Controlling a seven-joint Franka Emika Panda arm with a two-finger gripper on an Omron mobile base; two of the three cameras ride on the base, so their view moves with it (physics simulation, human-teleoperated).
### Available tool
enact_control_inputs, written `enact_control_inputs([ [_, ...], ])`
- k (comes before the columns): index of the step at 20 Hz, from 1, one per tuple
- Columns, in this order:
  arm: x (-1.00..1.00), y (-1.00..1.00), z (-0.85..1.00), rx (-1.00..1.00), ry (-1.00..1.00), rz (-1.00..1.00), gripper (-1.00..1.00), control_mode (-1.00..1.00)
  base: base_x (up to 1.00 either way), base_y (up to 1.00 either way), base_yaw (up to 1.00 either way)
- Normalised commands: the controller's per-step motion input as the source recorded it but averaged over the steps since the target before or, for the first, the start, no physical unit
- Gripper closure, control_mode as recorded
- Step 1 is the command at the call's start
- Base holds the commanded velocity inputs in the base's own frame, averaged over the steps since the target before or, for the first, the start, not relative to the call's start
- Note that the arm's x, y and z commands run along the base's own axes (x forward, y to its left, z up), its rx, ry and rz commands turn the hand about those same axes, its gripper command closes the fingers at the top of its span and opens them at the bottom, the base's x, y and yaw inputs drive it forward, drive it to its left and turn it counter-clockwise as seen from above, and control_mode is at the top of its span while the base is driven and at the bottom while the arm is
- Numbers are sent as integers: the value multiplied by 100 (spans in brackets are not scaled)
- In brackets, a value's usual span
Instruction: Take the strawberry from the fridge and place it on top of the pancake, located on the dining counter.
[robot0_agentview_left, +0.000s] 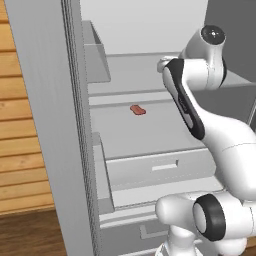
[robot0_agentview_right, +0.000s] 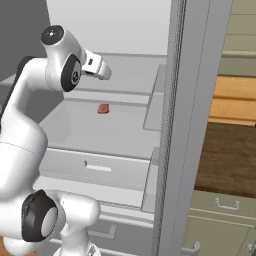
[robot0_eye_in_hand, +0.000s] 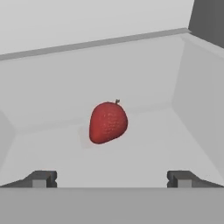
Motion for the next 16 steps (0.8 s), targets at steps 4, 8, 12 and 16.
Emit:
enact_control_inputs([
  [4,47,-4,0,0,0,0,-100,-100,0,0,0],
  [8,41,-2,0,0,0,0,-100,-100,0,0,0],
  [12,35,0,-6,0,0,0,-100,-100,0,0,0],
  [16,19,0,-12,0,0,1,-100,-100,0,0,0],
])
